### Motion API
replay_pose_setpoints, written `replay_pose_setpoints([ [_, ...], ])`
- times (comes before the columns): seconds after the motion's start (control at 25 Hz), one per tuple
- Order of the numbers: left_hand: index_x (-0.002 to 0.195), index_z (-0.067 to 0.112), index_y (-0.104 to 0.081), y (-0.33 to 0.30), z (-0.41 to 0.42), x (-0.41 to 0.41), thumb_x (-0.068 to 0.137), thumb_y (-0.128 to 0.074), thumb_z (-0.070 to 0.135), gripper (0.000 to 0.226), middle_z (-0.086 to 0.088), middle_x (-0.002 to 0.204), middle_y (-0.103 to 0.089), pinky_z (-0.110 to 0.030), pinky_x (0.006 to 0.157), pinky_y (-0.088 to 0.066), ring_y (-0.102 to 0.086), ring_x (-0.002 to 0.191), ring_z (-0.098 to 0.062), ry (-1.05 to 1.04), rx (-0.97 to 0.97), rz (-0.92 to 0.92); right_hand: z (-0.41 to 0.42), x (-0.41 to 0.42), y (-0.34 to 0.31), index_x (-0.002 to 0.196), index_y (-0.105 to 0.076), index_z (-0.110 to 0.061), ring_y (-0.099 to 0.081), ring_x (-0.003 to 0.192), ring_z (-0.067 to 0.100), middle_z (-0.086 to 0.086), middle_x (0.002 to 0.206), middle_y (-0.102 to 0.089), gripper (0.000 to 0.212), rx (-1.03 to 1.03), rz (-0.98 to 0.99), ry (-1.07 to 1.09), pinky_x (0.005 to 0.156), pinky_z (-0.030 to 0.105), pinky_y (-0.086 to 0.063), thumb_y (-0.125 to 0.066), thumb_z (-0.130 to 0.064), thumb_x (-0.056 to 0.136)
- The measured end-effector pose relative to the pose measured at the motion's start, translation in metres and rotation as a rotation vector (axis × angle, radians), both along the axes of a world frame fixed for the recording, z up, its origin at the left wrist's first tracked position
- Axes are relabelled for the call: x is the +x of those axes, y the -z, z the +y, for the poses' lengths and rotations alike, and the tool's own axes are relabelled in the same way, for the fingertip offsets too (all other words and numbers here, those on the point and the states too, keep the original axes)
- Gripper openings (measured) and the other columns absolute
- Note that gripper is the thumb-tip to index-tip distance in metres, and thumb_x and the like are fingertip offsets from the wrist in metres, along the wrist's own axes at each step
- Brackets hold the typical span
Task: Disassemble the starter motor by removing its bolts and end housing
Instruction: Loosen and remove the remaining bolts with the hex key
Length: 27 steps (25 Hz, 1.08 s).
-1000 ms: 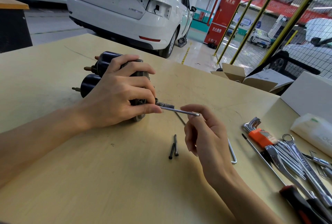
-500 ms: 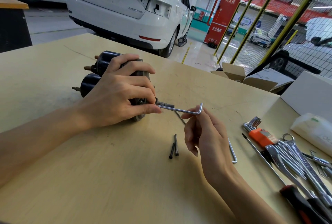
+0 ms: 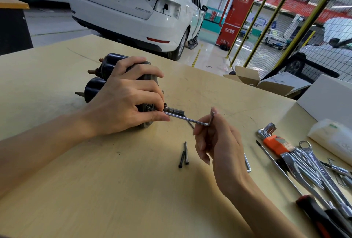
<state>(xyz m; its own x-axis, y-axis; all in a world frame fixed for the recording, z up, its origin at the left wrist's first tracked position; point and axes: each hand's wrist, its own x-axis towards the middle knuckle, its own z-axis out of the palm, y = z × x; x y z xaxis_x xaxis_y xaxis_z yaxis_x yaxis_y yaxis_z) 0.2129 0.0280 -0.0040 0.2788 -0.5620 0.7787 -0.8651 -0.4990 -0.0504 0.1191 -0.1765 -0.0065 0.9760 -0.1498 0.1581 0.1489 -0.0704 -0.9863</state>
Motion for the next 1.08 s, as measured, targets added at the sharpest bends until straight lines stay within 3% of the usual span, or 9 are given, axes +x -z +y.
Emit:
replay_pose_setpoints([
  [0.32,0.077,0.023,-0.074,0.0011,-0.0002,0.0000,0.084,-0.072,0.047,0.025,0.014,0.089,-0.071,-0.047,0.113,-0.025,-0.057,0.121,-0.021,-0.010,0.008,-0.013,0.0000,0.0020,0.0037,0.056,-0.063,-0.021,-0.036,0.040,0.018,0.006,0.044,-0.042,0.051,0.030,-0.037,-0.062,0.038,0.026,-0.026,-0.038,-0.051,0.089],
  [0.56,0.080,0.023,-0.074,0.0010,-0.0002,-0.0003,0.084,-0.072,0.046,0.023,0.013,0.091,-0.072,-0.049,0.113,-0.026,-0.057,0.122,-0.022,-0.016,0.011,-0.009,-0.0014,0.0004,0.0057,0.071,-0.061,-0.007,-0.037,0.039,0.016,0.007,0.047,-0.041,0.044,0.049,-0.083,-0.101,0.037,0.025,-0.025,-0.046,-0.045,0.087],
  [0.92,0.082,0.025,-0.075,0.0011,-0.0001,0.0000,0.086,-0.071,0.045,0.021,0.014,0.092,-0.071,-0.046,0.114,-0.024,-0.055,0.123,-0.021,-0.022,0.023,-0.010,-0.0019,0.0021,0.0064,0.070,-0.061,-0.011,-0.036,0.040,0.018,0.007,0.048,-0.041,0.041,0.064,-0.104,-0.130,0.038,0.023,-0.027,-0.051,-0.050,0.072],
  [1.08,0.083,0.025,-0.076,0.0008,0.0007,0.0006,0.088,-0.067,0.047,0.024,0.013,0.093,-0.071,-0.048,0.114,-0.025,-0.055,0.124,-0.021,-0.020,0.032,-0.008,-0.0029,0.0024,0.0061,0.069,-0.061,-0.013,-0.035,0.040,0.019,0.006,0.047,-0.041,0.029,0.057,-0.102,-0.134,0.038,0.024,-0.026,-0.052,-0.040,0.074],
])
